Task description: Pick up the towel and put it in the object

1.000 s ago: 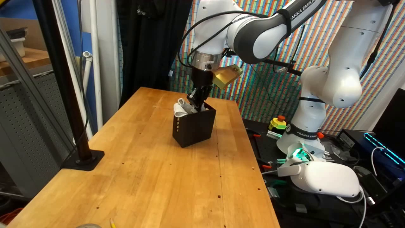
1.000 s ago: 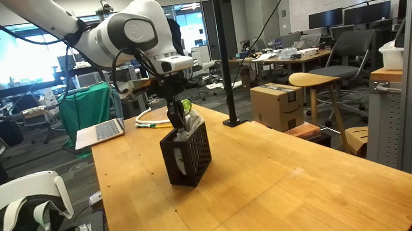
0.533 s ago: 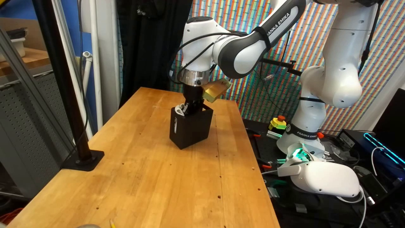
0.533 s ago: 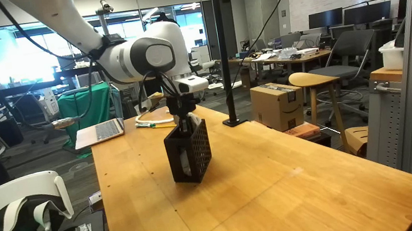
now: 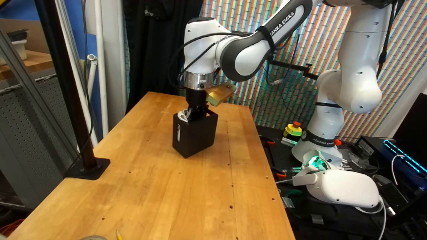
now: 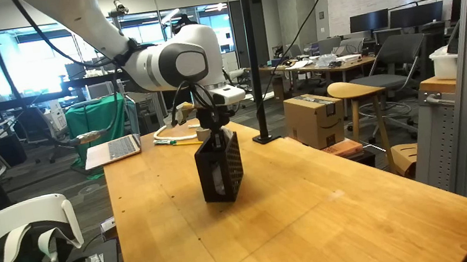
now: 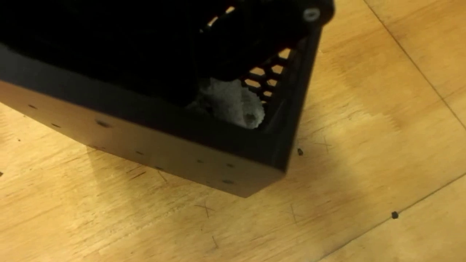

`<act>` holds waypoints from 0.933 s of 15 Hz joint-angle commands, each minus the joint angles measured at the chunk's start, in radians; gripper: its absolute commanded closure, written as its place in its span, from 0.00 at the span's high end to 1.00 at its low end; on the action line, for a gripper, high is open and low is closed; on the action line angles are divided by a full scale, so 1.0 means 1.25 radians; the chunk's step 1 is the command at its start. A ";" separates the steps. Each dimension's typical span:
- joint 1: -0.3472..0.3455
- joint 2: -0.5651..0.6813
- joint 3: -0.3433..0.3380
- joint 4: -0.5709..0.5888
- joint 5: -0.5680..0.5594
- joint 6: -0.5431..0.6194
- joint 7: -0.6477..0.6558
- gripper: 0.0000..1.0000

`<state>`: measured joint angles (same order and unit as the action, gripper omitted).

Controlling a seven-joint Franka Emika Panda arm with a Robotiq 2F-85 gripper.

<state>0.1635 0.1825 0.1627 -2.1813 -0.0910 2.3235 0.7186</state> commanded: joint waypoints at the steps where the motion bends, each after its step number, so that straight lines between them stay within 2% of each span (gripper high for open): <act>1: 0.027 -0.015 -0.013 0.008 -0.013 -0.022 0.002 0.04; 8: 0.076 -0.127 0.011 -0.004 -0.166 -0.120 0.099 0.04; 14: 0.065 -0.168 0.040 0.040 -0.255 -0.144 0.102 0.04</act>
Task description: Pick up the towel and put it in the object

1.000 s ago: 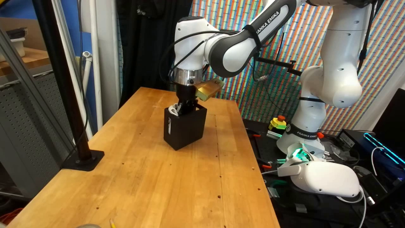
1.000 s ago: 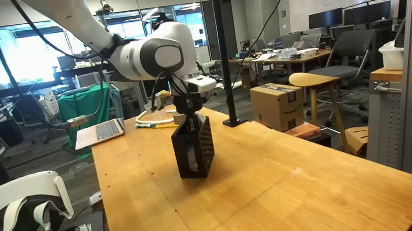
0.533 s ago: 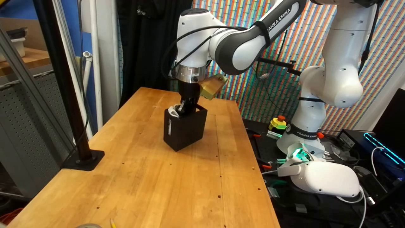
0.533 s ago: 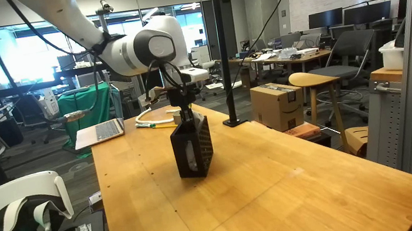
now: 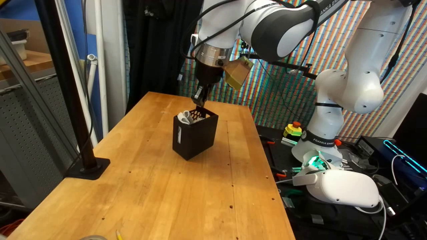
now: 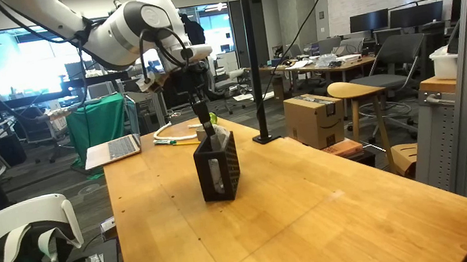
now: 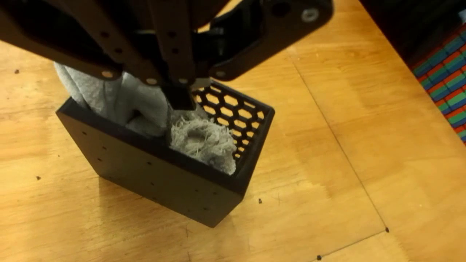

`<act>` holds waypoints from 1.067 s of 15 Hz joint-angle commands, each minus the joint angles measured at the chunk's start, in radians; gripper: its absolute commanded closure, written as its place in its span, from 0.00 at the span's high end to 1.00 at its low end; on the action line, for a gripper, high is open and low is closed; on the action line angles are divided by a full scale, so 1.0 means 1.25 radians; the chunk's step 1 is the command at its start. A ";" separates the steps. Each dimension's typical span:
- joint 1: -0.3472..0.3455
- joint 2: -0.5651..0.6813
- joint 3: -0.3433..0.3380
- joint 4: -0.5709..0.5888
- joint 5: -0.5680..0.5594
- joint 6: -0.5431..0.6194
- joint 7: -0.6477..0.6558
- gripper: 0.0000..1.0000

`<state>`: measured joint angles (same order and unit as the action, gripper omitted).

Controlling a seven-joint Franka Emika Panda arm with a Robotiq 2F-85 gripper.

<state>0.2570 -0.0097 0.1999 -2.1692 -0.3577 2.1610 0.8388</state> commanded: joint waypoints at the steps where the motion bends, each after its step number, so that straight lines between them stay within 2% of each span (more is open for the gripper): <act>1: -0.012 -0.010 0.011 0.042 -0.055 -0.008 0.005 0.04; 5: -0.018 0.026 0.007 0.107 -0.076 0.008 -0.011 0.04; 10: -0.011 0.100 0.003 0.175 -0.054 0.067 -0.027 0.04; 16: 0.013 0.164 -0.003 0.199 -0.024 0.127 -0.028 0.04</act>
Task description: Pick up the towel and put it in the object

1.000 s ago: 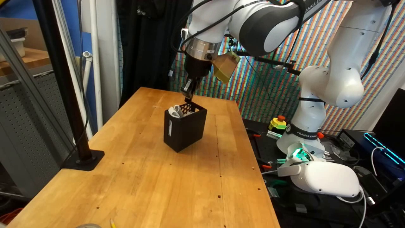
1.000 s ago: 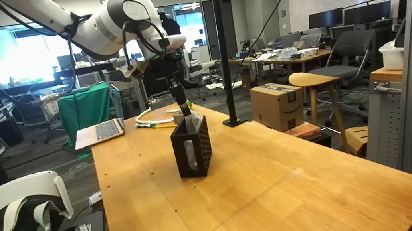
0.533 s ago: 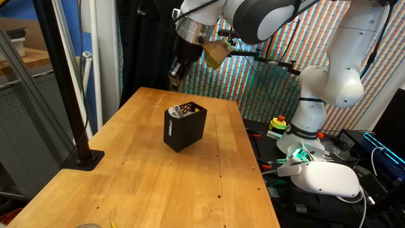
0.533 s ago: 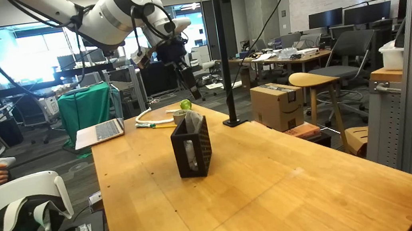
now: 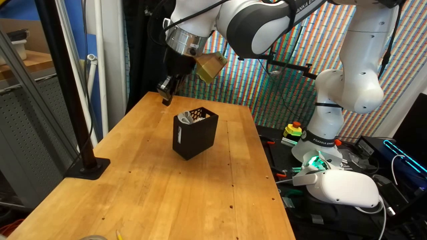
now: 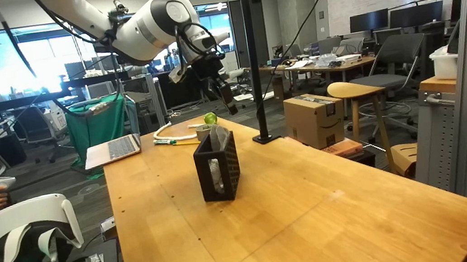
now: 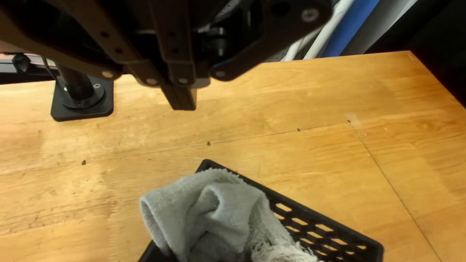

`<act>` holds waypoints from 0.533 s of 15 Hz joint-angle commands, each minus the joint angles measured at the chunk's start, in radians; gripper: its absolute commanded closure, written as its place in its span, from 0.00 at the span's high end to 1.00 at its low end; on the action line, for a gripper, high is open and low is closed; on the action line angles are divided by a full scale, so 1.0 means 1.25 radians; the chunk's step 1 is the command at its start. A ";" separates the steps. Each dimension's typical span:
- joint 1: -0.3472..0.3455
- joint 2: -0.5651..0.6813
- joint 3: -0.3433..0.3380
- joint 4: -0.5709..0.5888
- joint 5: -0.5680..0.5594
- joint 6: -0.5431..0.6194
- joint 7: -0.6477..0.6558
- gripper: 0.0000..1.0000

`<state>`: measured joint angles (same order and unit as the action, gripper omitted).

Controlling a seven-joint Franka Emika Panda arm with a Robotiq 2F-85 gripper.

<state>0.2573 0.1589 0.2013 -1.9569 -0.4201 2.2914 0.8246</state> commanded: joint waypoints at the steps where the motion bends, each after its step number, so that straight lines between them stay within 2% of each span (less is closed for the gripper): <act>1: 0.018 0.034 -0.004 0.028 0.032 0.028 -0.016 0.04; 8: 0.033 0.006 -0.010 -0.014 0.056 0.022 0.008 0.04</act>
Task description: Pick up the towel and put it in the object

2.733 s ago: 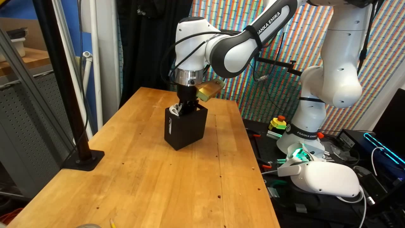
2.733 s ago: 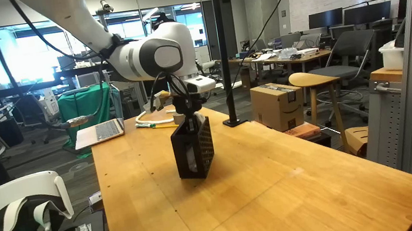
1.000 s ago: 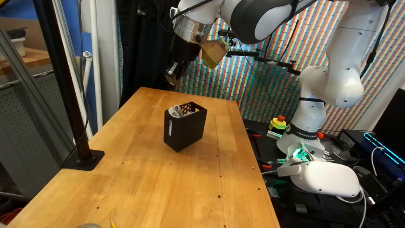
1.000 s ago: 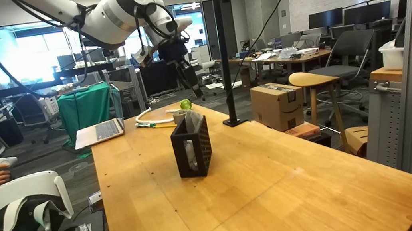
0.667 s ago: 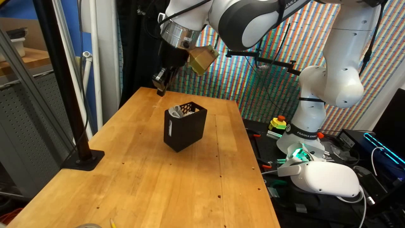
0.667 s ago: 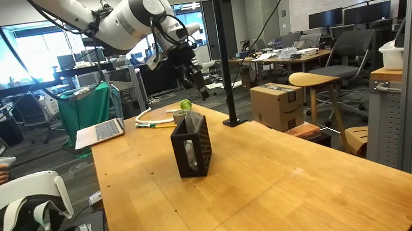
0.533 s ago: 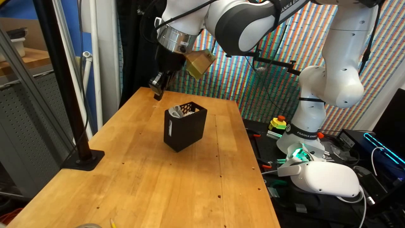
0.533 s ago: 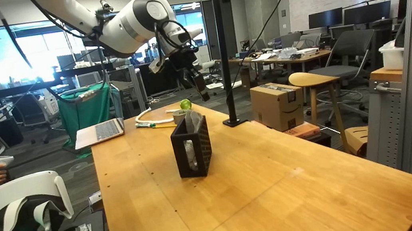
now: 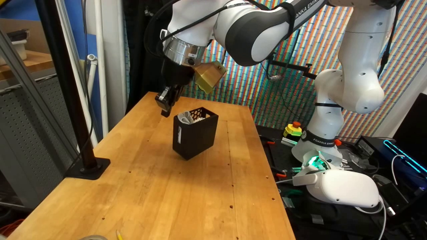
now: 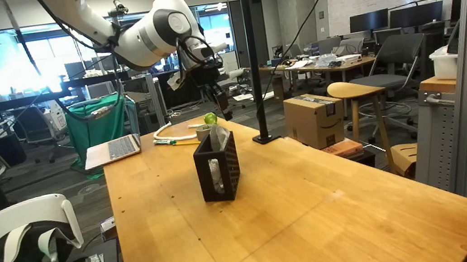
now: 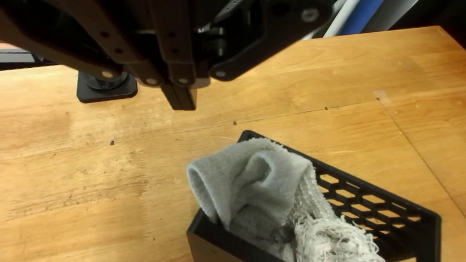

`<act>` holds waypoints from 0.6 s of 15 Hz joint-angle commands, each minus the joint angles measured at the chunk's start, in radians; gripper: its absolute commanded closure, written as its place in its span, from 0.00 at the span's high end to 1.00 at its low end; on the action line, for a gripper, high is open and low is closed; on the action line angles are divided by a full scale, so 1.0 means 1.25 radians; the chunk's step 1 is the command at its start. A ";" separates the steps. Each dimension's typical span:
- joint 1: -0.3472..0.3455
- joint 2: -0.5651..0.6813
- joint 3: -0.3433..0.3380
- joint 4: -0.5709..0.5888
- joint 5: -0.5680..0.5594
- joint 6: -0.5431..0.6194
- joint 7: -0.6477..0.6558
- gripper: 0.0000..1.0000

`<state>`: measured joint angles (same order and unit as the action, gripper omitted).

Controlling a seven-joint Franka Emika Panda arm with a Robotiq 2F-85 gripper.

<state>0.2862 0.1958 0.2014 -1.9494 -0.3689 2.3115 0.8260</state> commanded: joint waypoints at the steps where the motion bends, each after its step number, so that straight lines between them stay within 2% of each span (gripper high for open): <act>1: 0.009 -0.030 -0.011 -0.032 0.019 0.010 0.010 0.04; 9: 0.008 -0.084 -0.008 -0.119 0.017 0.017 0.064 0.04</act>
<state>0.2868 0.1569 0.1978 -2.0343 -0.3541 2.3126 0.8689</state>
